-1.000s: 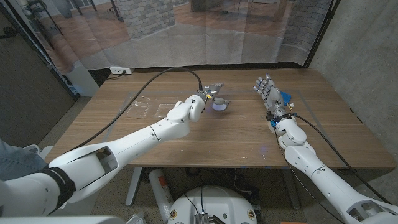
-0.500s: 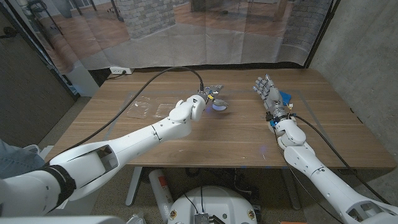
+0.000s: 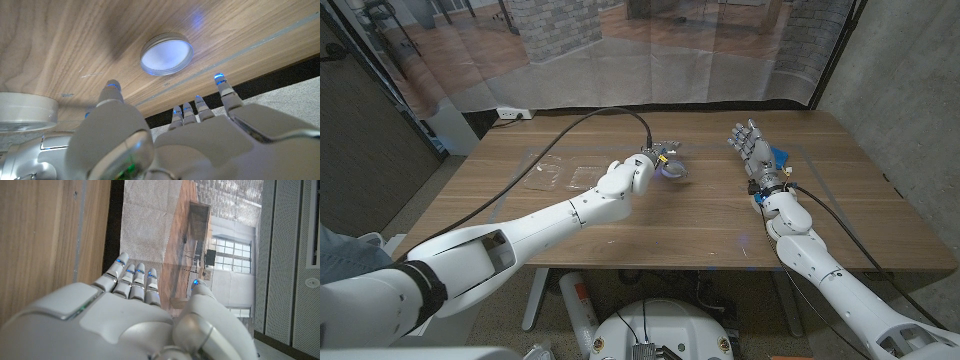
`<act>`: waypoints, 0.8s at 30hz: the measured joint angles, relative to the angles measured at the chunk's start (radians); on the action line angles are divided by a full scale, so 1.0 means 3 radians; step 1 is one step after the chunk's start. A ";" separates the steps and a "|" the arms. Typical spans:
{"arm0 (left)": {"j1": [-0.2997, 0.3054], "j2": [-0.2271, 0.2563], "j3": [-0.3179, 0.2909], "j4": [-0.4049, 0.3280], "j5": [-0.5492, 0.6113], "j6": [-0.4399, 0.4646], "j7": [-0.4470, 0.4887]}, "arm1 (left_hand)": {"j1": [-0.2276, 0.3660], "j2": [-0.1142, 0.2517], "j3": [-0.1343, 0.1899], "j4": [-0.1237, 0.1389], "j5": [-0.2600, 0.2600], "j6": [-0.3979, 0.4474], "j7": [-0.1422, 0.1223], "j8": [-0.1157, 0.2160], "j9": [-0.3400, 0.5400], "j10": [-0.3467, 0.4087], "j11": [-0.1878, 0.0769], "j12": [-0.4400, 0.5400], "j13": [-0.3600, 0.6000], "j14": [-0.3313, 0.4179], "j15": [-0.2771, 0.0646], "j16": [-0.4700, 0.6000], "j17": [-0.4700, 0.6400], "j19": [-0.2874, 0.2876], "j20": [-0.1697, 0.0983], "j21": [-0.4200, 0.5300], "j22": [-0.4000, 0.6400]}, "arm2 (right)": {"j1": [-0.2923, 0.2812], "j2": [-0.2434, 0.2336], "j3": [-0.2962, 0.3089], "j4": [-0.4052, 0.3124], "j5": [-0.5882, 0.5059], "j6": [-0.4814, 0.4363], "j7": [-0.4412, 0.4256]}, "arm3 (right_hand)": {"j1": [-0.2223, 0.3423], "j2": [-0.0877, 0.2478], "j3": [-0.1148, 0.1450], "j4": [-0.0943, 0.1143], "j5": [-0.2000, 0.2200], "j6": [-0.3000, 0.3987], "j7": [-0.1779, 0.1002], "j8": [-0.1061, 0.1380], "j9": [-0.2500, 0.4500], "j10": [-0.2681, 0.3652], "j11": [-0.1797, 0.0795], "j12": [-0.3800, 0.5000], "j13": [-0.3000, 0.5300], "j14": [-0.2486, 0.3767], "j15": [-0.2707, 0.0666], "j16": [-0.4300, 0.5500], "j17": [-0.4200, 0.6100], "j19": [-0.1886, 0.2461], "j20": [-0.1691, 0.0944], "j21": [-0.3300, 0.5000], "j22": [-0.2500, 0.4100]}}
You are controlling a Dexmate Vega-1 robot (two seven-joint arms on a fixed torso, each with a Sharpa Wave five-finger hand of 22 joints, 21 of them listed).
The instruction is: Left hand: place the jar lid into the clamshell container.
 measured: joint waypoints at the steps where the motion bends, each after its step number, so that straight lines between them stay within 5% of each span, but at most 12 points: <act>1: 0.0000 0.0000 0.0000 0.0000 0.0006 0.0004 -0.0007 | 0.0003 0.0003 0.0000 0.0000 0.0000 0.0012 -0.0012 0.0000 0.0000 0.0000 0.0000 0.0000 0.0000 0.0000 0.0000 0.0000 0.0000 0.0000 0.0000 0.0000 0.0000 | 0.0000 0.0000 0.0001 -0.0001 0.0000 0.0000 0.0000 | 0.0000 0.0000 0.0000 0.0000 0.0000 0.0000 0.0000 0.0000 0.0000 0.0000 0.0000 0.0000 0.0000 0.0000 0.0000 0.0000 0.0000 0.0000 0.0000 0.0000 0.0000; 24: -0.0033 -0.0056 0.0058 0.0169 0.0050 0.0037 -0.0013 | 0.0091 0.0029 0.0015 -0.0041 0.0012 0.0091 0.0020 0.0014 -0.0001 0.0036 -0.0035 0.0015 -0.0001 0.0017 0.0017 0.0000 0.0000 0.0055 -0.0005 0.0000 0.0000 | 0.0052 0.0032 -0.0015 0.0052 0.0002 -0.0018 -0.0008 | 0.0000 0.0000 -0.0014 -0.0014 0.0000 0.0000 0.0000 0.0000 0.0000 0.0006 0.0006 0.0000 0.0000 0.0000 0.0000 0.0000 0.0000 0.0018 -0.0018 -0.0026 0.0000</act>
